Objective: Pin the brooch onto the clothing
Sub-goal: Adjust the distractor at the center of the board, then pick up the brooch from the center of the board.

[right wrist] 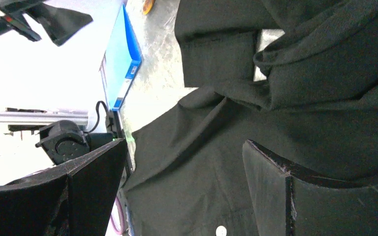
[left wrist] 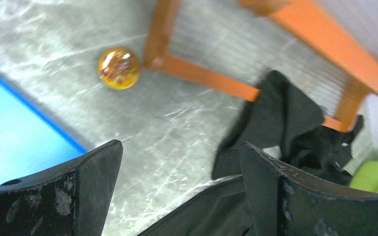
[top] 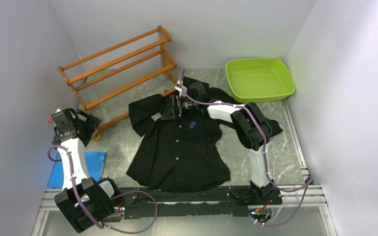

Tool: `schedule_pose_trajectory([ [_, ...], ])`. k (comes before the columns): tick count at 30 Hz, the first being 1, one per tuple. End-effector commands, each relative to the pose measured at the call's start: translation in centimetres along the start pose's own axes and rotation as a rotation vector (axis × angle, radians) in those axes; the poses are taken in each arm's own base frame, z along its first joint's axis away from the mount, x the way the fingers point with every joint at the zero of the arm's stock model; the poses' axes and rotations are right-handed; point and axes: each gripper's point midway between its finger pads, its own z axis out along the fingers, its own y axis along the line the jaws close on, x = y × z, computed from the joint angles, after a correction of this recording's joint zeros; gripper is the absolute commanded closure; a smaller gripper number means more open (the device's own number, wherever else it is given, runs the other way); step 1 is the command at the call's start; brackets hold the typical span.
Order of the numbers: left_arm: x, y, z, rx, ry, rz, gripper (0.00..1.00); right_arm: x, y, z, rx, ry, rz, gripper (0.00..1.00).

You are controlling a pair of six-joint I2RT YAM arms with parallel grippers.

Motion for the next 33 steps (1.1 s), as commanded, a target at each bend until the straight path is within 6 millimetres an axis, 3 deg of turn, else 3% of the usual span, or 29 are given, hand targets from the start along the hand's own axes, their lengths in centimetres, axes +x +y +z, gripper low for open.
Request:
schedule_pose_trajectory([
  [1, 2.4, 5.6, 1.2, -0.235, 0.054, -0.101, 0.07, -1.6, 3.2, -1.6, -0.059, -0.047, -0.081, 0.09],
  [4, 3.1, 7.3, 2.6, -0.297, 0.094, -0.172, 0.1, -1.4, 3.3, -2.2, -0.056, -0.053, -0.085, 0.09],
  [7, 3.2, 8.1, 4.3, -0.292, 0.109, -0.24, 0.2, -1.6, 3.0, -2.8, -0.06, -0.063, -0.079, 0.09],
  [14, 0.6, 8.9, 6.7, -0.327, 0.099, -0.243, 0.29, -1.9, 2.6, -4.1, -0.066, -0.084, -0.071, 0.09],
  [17, -0.4, 8.6, 7.8, -0.311, 0.108, -0.253, 0.38, -1.8, 2.5, -4.2, -0.066, -0.085, -0.065, 0.09],
  [26, -2.0, 8.1, 10.9, -0.305, 0.157, -0.259, 0.37, -1.7, 2.4, -4.6, -0.064, -0.088, -0.063, 0.09],
  [29, -1.1, 8.4, 12.2, -0.304, 0.211, -0.269, 0.4, -1.8, 2.3, -4.8, -0.064, -0.092, -0.06, 0.09],
  [31, 0.1, 8.8, 12.8, -0.32, 0.262, -0.265, 0.55, -1.9, 2.1, -4.9, -0.06, -0.095, -0.057, 0.09],
  [33, 1.2, 9.3, 13.2, -0.356, 0.309, -0.267, 0.55, -1.9, 2.0, -4.9, -0.059, -0.096, -0.052, 0.09],
])
